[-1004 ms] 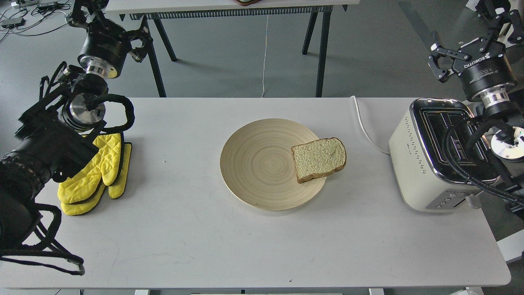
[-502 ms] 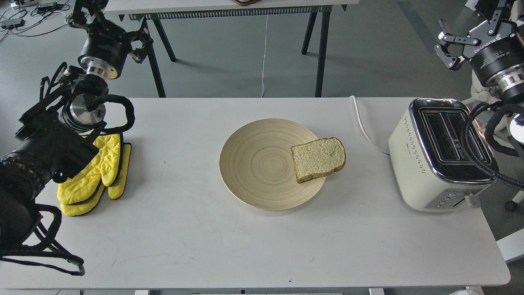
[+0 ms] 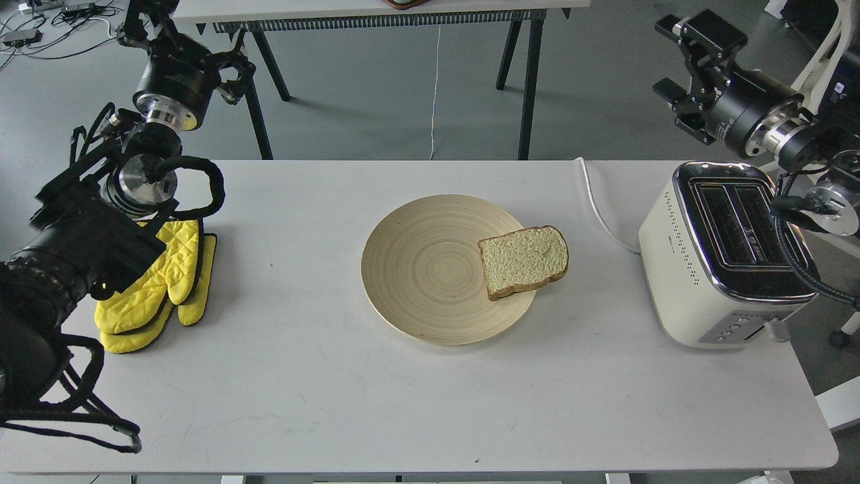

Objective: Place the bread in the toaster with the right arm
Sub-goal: 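Reach the right gripper toward the bread slice in the bowl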

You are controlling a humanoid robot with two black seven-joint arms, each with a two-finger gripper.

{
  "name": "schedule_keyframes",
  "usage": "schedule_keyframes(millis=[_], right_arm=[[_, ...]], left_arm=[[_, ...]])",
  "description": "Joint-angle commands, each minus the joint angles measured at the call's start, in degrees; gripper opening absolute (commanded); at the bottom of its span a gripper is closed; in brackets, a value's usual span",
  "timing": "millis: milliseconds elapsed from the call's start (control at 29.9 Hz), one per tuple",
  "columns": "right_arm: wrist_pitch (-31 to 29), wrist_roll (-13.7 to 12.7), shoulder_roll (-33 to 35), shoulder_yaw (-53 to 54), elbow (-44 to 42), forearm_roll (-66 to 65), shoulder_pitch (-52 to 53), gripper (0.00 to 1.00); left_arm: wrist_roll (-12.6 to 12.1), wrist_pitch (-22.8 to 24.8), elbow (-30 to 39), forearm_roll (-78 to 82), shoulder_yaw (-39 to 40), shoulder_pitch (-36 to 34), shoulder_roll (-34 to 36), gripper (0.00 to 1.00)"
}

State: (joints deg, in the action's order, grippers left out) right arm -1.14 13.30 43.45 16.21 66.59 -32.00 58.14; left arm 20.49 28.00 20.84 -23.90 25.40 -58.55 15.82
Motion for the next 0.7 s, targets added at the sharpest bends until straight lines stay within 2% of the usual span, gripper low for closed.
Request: schedule_keyframes(millis=[0, 234, 335, 468, 669], right_arm=[[2.5, -0.3, -2.7, -7.1, -0.5, -7.9, 0.5, 0.97], [4.3, -0.9, -11.0, -14.5, -4.8, -13.5, 0.2, 0.93], [4.4, -3.8, -15.0, -18.1, -8.7, -15.6, 0.0, 0.88], [4.5, -6.9, -16.6, -20.3, -10.9, -16.9, -0.4, 0.85], [4.5, -7.6, -18.9, -22.1, -14.0, -17.0, -1.2, 0.82]], left_arm=[[0.0, 0.0, 0.0, 0.0, -0.1, 0.0, -0.1, 1.0], [0.0, 0.0, 0.0, 0.0, -0.2, 0.0, -0.1, 1.0], [0.0, 0.0, 0.0, 0.0, -0.2, 0.0, -0.1, 1.0], [0.0, 0.0, 0.0, 0.0, -0.2, 0.0, -0.1, 1.0], [0.0, 0.0, 0.0, 0.0, -0.3, 0.0, -0.2, 1.0]])
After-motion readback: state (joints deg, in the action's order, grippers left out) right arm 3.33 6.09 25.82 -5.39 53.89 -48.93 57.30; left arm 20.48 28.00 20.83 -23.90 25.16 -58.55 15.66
